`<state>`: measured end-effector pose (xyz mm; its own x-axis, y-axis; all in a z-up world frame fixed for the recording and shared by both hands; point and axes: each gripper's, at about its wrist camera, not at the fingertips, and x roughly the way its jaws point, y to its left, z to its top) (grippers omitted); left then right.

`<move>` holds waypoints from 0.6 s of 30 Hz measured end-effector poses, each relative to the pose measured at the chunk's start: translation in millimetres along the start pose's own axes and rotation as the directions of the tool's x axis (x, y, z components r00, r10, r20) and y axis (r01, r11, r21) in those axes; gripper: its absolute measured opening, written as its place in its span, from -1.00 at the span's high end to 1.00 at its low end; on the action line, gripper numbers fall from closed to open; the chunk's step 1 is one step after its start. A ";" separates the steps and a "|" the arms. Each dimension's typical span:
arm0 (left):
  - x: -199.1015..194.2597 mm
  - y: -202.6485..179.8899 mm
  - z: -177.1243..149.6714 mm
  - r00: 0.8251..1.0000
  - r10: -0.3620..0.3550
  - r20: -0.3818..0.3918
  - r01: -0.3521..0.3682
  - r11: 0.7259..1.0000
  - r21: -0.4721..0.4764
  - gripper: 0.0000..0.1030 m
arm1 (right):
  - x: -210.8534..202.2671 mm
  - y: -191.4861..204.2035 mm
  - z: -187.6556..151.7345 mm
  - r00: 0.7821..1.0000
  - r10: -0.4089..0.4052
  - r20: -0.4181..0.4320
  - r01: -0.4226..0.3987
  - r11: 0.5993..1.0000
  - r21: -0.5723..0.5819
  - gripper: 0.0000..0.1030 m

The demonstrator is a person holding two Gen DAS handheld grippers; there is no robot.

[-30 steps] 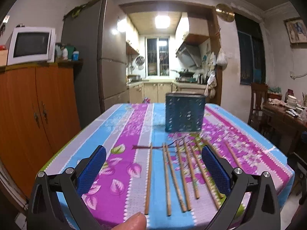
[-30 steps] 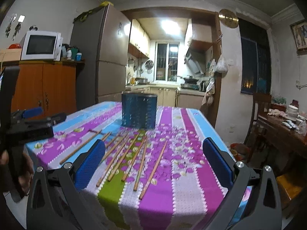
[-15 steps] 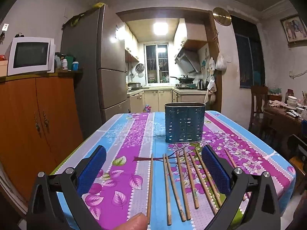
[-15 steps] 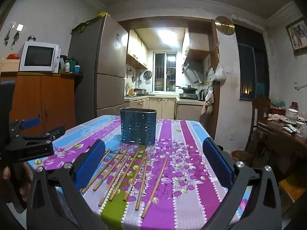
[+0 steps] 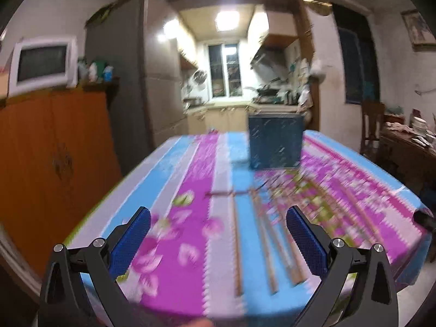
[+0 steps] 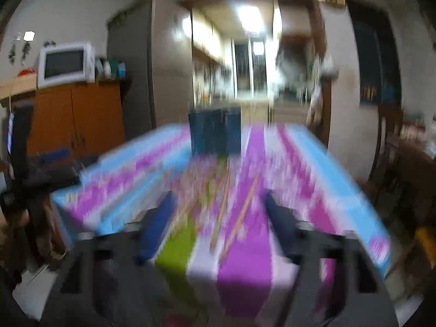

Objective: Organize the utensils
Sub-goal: 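Close the right tool on one wooden chopstick while the left tool grasps another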

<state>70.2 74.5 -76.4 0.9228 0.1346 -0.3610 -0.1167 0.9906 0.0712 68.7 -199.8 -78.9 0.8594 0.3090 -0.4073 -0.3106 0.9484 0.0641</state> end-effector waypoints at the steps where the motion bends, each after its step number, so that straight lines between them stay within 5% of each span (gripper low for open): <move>1: 3.8 5.9 -5.9 1.000 0.003 -0.013 -0.003 1.000 -0.011 -0.93 | 10.4 -1.7 -10.2 0.999 0.007 -0.052 -0.006 1.000 0.006 0.28; 4: 8.9 12.3 -21.4 0.999 0.006 -0.038 -0.006 1.000 -0.012 -0.92 | 30.1 1.3 -26.9 0.995 -0.002 -0.103 0.004 1.000 0.010 0.29; 10: 13.0 14.2 -46.5 0.995 -0.072 -0.075 0.073 0.997 0.002 -0.58 | 49.6 -2.7 -35.3 0.991 -0.062 -0.117 0.063 0.998 0.006 0.81; 18: 18.7 -2.9 -69.0 0.976 -0.180 -0.120 0.187 0.981 0.050 0.05 | 51.2 -16.9 -41.4 0.993 -0.072 -0.098 0.070 0.997 -0.019 0.82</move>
<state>62.5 75.7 -147.6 0.8780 -0.0443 -0.4765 0.0765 0.9959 0.0485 101.1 -202.9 -138.5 0.8354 0.2315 -0.4986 -0.2569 0.9663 0.0183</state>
